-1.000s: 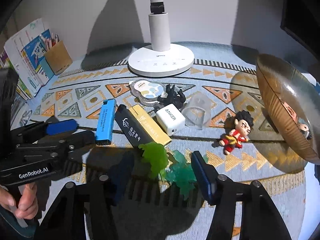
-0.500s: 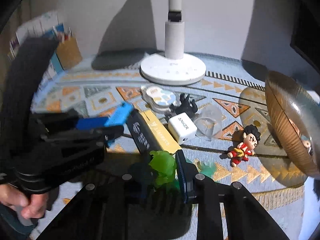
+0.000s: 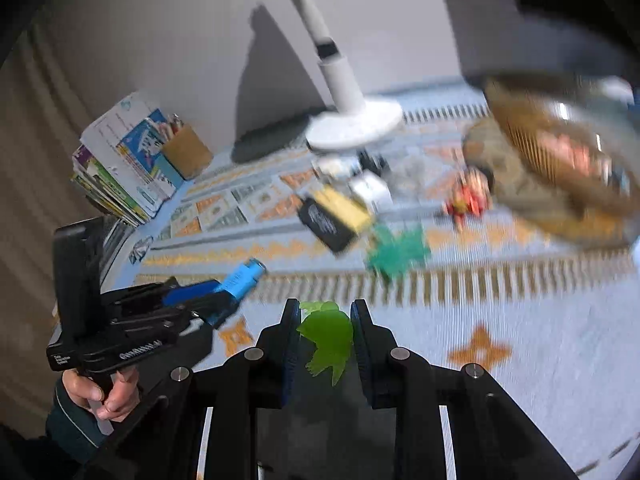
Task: Organize rigid objects
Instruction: 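Grasp the blue lighter with the left tool while the right tool grasps the green figurine, then carry the blue lighter and green figurine over the amber bowl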
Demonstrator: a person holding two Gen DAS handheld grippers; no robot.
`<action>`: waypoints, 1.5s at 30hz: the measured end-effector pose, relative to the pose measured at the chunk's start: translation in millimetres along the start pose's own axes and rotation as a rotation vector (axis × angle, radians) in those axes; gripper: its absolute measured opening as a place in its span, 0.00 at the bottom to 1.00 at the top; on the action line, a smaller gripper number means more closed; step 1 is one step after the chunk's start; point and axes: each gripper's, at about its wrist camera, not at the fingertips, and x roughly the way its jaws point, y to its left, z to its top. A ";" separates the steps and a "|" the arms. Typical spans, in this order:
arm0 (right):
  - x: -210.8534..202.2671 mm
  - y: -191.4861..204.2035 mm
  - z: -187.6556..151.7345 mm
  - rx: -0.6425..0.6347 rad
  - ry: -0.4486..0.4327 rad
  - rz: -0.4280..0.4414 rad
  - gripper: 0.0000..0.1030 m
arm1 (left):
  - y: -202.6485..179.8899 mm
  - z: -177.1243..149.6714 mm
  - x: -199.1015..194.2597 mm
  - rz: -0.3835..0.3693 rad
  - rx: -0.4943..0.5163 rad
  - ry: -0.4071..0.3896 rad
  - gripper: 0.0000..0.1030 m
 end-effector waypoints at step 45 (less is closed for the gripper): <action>-97.9 40.6 13.5 -0.204 -0.305 -0.456 0.42 | -71.5 51.5 -64.3 -0.002 0.057 -0.275 0.20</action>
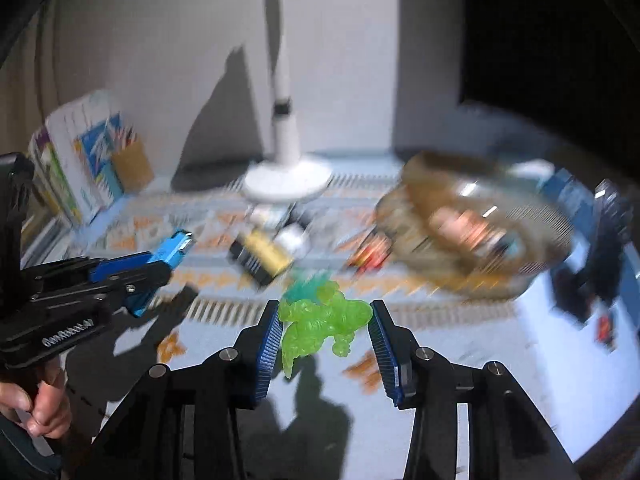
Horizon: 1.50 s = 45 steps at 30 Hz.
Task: Organize rigid objects
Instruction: 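Carry the blue lighter and green figurine over the amber bowl, then open both tools to drop the lighter and figurine into the bowl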
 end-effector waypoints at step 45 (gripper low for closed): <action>104.7 -234.0 30.2 0.433 0.132 -0.127 0.42 | -151.2 103.4 220.5 -0.226 0.064 0.185 0.21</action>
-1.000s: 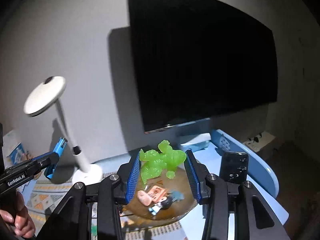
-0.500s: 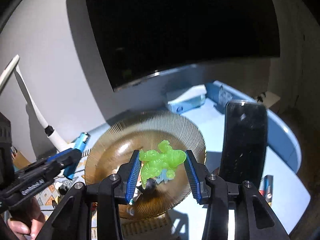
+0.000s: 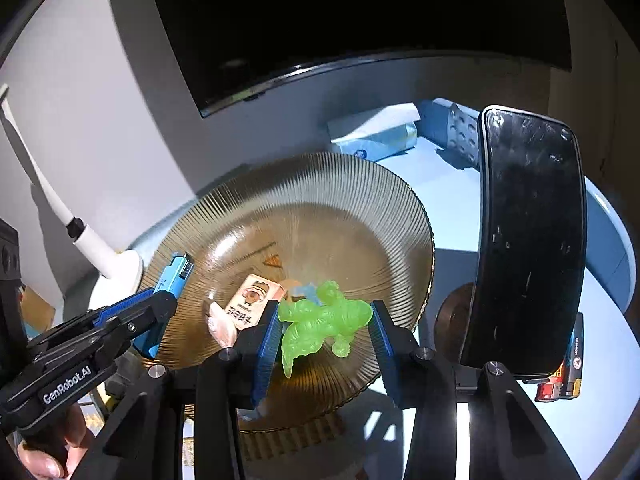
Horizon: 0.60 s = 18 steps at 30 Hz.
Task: Organize rigid objects
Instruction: 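Open both tools to drop the lighter and figurine into the bowl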
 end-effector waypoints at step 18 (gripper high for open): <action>-143.2 49.9 7.8 -0.027 -0.258 0.115 0.62 | 47.1 -22.5 -251.7 0.091 -0.049 -0.428 0.57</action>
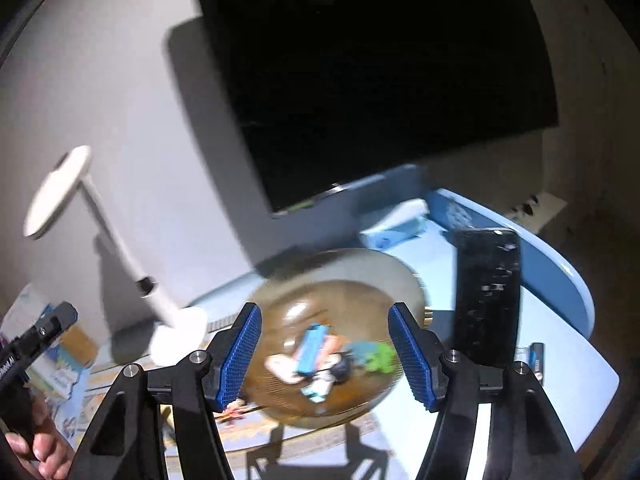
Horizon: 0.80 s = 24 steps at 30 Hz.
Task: Organize rigid objects
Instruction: 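Open both tools to drop the lighter and figurine into the bowl, then move both tools back to the items on the rug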
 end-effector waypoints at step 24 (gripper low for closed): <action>45.5 117.6 -146.7 -0.166 0.244 0.146 0.84 | 91.6 -107.8 -58.5 0.193 -0.115 0.142 0.70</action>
